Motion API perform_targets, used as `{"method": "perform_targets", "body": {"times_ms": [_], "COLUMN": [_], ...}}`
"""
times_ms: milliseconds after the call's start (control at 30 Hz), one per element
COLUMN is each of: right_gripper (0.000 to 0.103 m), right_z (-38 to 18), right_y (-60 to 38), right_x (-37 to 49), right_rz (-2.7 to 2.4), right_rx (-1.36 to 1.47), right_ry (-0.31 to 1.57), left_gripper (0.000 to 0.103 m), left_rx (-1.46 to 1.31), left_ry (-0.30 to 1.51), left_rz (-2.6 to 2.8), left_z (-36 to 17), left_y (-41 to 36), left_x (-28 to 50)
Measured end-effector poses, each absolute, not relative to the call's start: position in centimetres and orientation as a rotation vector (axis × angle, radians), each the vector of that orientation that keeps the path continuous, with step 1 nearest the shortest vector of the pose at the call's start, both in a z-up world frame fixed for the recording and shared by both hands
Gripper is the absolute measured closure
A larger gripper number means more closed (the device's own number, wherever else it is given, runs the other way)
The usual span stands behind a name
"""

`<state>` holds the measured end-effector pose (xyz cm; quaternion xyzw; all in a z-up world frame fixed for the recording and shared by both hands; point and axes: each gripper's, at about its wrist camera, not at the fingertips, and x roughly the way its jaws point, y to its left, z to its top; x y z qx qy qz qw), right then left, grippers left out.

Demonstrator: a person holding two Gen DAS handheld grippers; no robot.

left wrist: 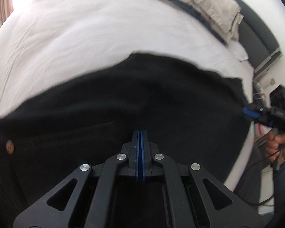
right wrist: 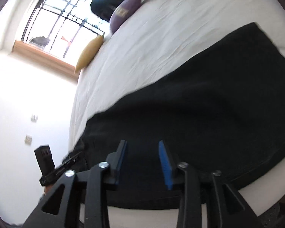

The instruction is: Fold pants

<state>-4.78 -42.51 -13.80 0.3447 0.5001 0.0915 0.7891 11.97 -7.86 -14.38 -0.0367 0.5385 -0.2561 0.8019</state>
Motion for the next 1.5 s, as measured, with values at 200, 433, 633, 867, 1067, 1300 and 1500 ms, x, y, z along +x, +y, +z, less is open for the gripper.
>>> {"method": "perform_targets", "body": {"times_ms": [200,433,633,867,1067,1300,1500], "right_gripper": [0.103,0.08,0.072,0.086,0.086,0.06,0.075], "right_z": [-16.3,-10.9,-12.4,-15.0,-14.3,-12.1,-13.6], "right_y": [-48.3,-45.2,-38.3,-38.8,-40.6,-39.1,-40.2], "right_x": [-7.5,-7.4,-4.6,-4.3,-5.8,-5.0,-4.2], "right_rz": [-0.029,-0.01,0.182,0.062,0.001,0.058,0.028], "right_rx": [0.835,0.765,0.72,0.767,0.74,0.661,0.685], "right_ry": [1.078,1.034,1.12,1.159,1.151,1.132,1.129], "left_gripper": [0.102,0.102,0.101,0.101,0.101,0.101,0.1], "left_rx": [-0.084,-0.106,-0.038,-0.306,-0.143,-0.012,0.041], "left_ry": [1.022,0.979,1.043,1.106,1.108,1.072,1.181], "left_rz": [-0.467,-0.355,-0.543,-0.444,-0.382,-0.383,-0.386], "left_z": [-13.6,-10.2,-8.9,-14.2,-14.2,-7.1,-12.8], "left_y": [1.0,9.5,5.3,9.2,6.2,3.7,1.2], "left_x": [9.9,10.9,5.3,6.5,9.1,8.4,14.2]}}
